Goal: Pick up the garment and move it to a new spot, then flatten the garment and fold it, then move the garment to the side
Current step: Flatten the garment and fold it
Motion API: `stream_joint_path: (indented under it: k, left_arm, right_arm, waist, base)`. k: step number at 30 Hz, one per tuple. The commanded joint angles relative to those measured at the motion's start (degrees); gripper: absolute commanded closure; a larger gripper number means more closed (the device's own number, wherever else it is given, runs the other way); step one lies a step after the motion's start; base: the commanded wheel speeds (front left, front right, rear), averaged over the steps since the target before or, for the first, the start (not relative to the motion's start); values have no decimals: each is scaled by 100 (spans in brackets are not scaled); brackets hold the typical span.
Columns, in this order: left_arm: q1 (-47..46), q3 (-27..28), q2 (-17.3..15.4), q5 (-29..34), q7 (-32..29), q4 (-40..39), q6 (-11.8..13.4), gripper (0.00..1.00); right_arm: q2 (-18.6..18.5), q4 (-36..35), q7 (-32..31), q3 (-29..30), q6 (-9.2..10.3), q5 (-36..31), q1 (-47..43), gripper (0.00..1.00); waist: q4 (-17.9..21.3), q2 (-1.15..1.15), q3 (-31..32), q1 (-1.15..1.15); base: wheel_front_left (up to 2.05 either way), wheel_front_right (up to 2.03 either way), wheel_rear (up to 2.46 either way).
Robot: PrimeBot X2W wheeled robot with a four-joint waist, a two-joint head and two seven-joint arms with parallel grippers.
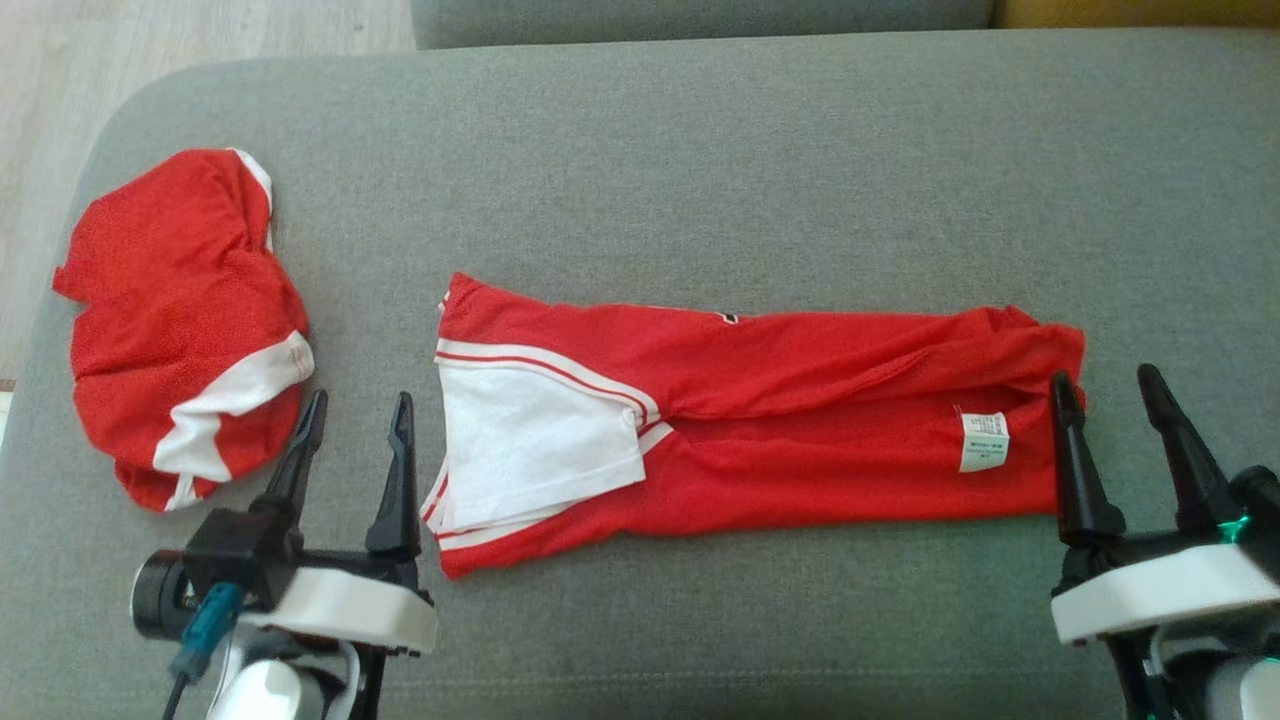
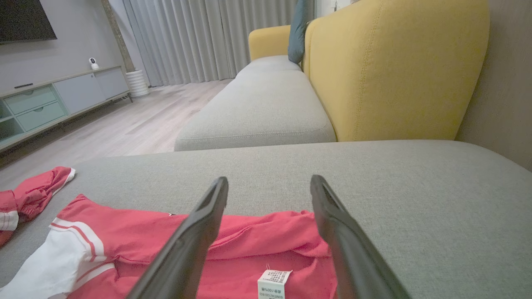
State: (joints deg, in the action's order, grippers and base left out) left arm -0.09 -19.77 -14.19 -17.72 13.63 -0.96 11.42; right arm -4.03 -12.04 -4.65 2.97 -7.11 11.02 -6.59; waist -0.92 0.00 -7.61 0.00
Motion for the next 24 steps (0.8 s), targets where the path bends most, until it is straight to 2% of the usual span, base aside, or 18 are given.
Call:
stream_joint_path:
  k: [1,7,17,24]
  left_arm:
    - [-171,200,-120,60,-1,-215,30,0]
    - [-286,161,-118,80,-2,-242,29,0]
    - [-774,75,-11,97,65,-143,-105,0]
    - [-976,36,35,150,102,-14,-168,0]
  right_arm:
    - [-11,-200,-28,-99,-37,5,120,0]
    - [-10,78,-184,23,-37,78,226,0]
    - [-487,1382,-328,634,-37,341,1554,0]
    - [-472,2249,-943,711,-37,418,1946,0]
  waist:
    - [-5,0,-17,0]
    - [-51,0,-240,0]
    - [-213,0,-913,0]
    - [-272,0,-1077,0]
  base:
    - [0,0,0]
    - [0,0,0]
    - [0,0,0]
    - [0,0,0]
